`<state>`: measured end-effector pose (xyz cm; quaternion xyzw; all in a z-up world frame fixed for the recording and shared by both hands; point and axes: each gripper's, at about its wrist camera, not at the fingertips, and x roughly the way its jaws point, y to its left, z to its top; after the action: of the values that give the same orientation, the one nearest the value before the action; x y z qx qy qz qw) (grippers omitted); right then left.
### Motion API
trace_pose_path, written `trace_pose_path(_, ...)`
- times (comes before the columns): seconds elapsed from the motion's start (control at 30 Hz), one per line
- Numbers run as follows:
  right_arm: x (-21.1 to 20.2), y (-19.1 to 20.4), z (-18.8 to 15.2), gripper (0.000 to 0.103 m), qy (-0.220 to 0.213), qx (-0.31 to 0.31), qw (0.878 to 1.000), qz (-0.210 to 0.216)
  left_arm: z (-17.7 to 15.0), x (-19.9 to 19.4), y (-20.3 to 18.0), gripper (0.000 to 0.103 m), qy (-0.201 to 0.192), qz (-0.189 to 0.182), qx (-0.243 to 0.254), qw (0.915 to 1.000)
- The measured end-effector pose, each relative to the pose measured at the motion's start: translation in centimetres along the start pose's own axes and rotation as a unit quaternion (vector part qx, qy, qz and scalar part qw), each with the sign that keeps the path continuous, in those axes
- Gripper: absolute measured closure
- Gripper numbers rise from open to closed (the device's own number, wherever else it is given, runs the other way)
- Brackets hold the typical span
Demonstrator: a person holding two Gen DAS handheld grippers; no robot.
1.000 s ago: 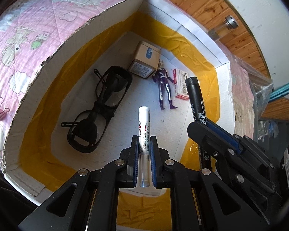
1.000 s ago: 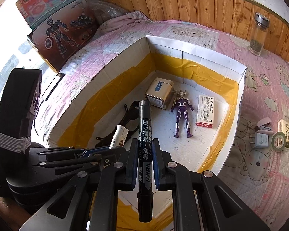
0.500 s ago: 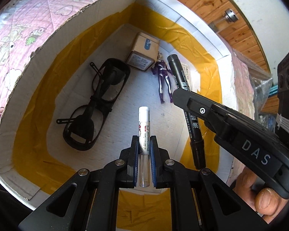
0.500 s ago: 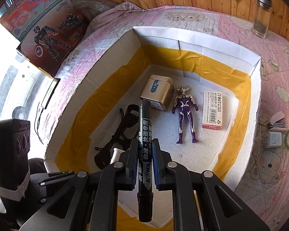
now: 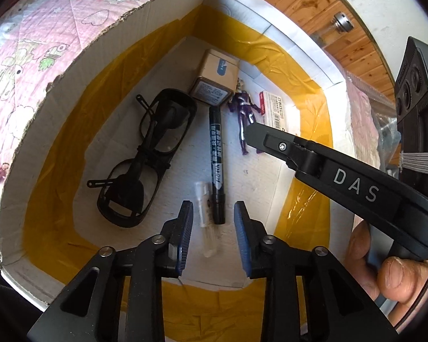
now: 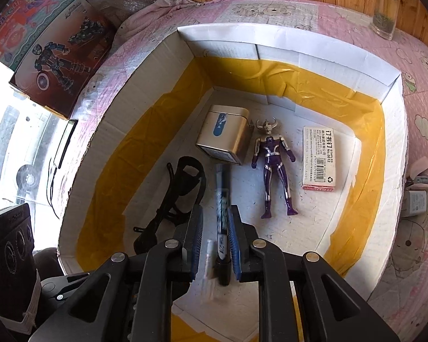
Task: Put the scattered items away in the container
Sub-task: 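Lower and release the white tube with the left tool while the right tool releases the marker, then withdraw both open tools up out of the box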
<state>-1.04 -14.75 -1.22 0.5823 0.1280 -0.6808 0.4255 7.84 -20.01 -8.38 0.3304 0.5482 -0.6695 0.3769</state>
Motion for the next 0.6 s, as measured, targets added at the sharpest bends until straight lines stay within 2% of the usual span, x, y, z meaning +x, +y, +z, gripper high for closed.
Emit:
trace_pose_path(0.37, -1.5, -0.2, -0.8, 0.083, -0.008, 0.003, 1.0, 0.003, -0.4, -1.0, -0.5, 0.07, -0.014, 0.009, -0.004, 0.9999)
trace_pose_path(0.6, -3.2, 0.7, -2.0, 0.083, -0.02, -0.031, 0.999, -0.004, -1.7, -2.7, -2.2, 0.07, -0.052, 0.052, 0.031, 0.9968)
